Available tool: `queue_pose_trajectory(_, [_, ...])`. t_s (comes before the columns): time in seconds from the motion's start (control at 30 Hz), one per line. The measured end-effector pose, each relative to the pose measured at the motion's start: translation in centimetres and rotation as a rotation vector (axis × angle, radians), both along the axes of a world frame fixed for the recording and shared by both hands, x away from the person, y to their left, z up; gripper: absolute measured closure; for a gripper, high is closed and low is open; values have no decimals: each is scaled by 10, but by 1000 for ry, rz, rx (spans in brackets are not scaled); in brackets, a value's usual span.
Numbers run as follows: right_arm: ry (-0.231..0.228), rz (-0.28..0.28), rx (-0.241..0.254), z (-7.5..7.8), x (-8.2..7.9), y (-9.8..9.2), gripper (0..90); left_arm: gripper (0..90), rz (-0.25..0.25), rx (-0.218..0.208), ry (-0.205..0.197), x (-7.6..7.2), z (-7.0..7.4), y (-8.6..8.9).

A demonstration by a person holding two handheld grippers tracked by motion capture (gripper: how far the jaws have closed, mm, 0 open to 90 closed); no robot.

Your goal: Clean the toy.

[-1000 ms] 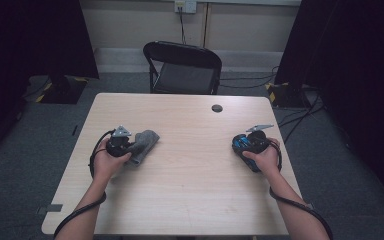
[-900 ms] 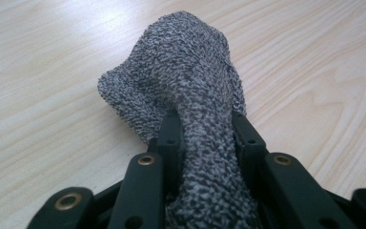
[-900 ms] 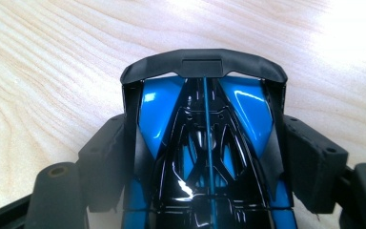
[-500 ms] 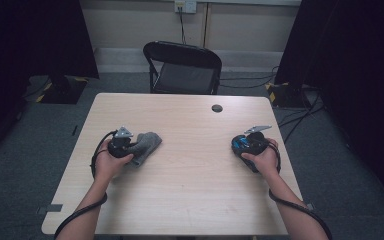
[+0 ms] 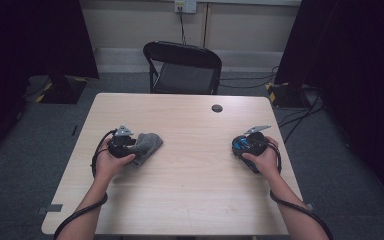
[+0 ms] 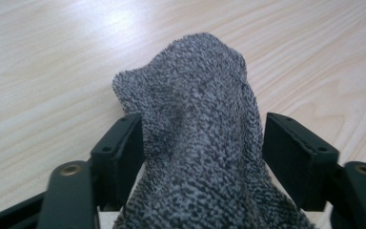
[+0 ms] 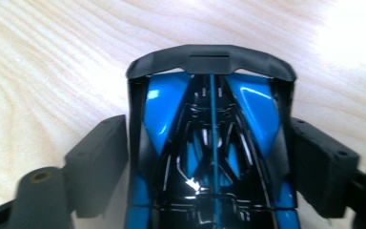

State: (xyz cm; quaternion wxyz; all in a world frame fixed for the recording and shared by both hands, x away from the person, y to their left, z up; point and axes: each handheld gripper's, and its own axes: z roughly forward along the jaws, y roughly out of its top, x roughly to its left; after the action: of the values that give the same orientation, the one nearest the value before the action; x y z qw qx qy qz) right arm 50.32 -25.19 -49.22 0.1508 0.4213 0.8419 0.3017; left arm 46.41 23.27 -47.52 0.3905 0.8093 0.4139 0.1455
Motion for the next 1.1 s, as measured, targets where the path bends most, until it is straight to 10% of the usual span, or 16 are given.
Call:
queue_pose_trajectory(0.47, [-38, -10, 62, 17, -1, -3, 156, 249, 3, 18, -7, -2, 12, 3])
queue_pose_trajectory(1.1, [-81, 60, 92, 44, -18, 15, 155, 191, -78, -76, -40, -18, 35, -19])
